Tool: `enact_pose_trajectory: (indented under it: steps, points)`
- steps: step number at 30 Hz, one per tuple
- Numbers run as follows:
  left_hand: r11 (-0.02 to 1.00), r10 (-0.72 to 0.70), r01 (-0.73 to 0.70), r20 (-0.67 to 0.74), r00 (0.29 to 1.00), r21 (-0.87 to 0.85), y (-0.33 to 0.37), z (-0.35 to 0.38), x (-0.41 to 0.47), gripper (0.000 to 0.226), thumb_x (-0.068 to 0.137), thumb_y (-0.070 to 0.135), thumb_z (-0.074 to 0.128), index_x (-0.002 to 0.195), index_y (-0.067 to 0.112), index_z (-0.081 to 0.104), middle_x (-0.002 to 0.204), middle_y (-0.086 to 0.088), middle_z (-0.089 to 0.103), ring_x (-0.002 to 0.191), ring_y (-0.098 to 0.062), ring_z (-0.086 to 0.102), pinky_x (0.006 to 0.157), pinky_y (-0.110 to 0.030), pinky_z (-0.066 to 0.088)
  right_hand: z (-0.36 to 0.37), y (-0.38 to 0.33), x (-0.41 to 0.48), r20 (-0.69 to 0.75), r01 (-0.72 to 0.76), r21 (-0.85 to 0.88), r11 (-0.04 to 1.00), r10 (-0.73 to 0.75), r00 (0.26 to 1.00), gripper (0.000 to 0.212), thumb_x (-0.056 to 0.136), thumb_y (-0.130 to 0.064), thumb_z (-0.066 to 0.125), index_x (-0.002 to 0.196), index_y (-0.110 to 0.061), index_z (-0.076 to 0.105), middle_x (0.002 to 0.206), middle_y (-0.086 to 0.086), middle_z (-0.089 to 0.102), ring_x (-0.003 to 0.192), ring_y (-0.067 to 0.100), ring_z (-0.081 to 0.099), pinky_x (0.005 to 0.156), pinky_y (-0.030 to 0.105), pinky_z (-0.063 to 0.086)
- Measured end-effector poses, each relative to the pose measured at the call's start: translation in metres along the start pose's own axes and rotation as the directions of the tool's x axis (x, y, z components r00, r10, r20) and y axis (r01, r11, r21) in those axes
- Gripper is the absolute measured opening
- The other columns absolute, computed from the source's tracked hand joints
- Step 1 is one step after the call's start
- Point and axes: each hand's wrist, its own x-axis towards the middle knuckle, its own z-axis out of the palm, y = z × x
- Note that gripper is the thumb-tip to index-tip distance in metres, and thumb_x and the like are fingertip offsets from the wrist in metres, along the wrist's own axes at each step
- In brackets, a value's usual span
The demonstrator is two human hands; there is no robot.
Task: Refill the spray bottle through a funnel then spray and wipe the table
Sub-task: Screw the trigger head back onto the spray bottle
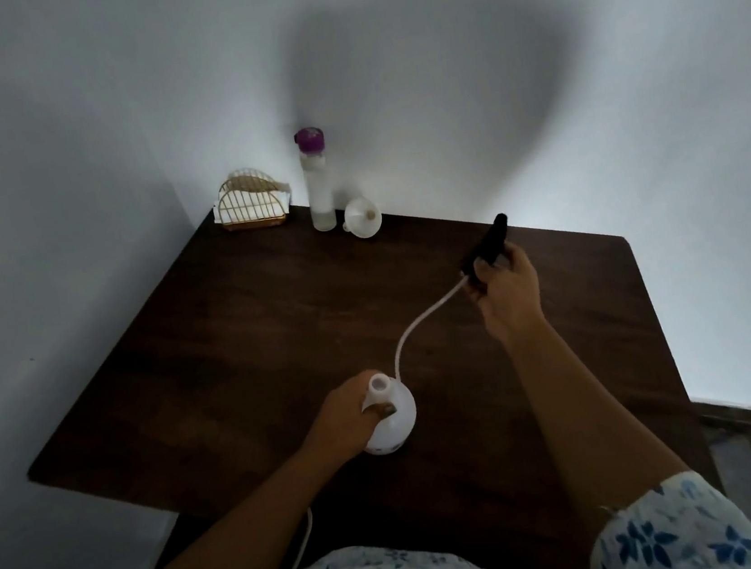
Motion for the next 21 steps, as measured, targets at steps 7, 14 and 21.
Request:
enact_pose_trajectory:
  steps: [7, 14, 21]
  points:
    - [0.999, -0.007, 0.006, 0.017, 1.000, 0.054, 0.000, 0.000, 0.002, 0.035, 0.084, 0.023, 0.063, 0.117, 0.019, 0.052, 0.118, 0.003, 0.057, 0.111, -0.013, 0.052, 0.089, -0.023, 0.039, 0.013, -0.037, -0.049, 0.154, 0.078, 0.276, 0.958, -0.124, 0.980, 0.048, 0.085, 0.022, 0.037, 0.108, -0.016, 0.057, 0.094, 0.010, 0.060, 0.089, 0.023, 0.062, 0.089, 0.040, 0.053]
    - [0.998, 0.014, -0.015, 0.016, 1.000, 0.053, 0.001, 0.000, 0.000, 0.032, 0.084, 0.023, 0.063, 0.114, 0.018, 0.054, 0.114, 0.002, 0.059, 0.108, -0.013, 0.053, 0.089, -0.027, 0.043, 0.006, -0.044, -0.071, 0.241, -0.051, 0.457, 0.888, -0.069, 0.968, 0.026, 0.079, -0.028, 0.053, 0.100, -0.015, 0.061, 0.090, 0.011, 0.062, 0.092, 0.029, 0.060, 0.088, 0.039, 0.054]
    - [0.999, -0.048, 0.047, 0.018, 0.999, 0.026, -0.003, 0.000, 0.001, 0.045, 0.082, 0.025, 0.066, 0.124, 0.014, 0.051, 0.122, -0.002, 0.057, 0.115, -0.017, 0.052, 0.098, -0.034, 0.043, 0.002, -0.040, -0.084, 0.324, 0.021, 0.308, 0.951, -0.125, 0.938, 0.028, 0.076, -0.006, 0.055, 0.102, -0.016, 0.057, 0.093, 0.011, 0.061, 0.090, 0.029, 0.062, 0.075, 0.035, 0.056]
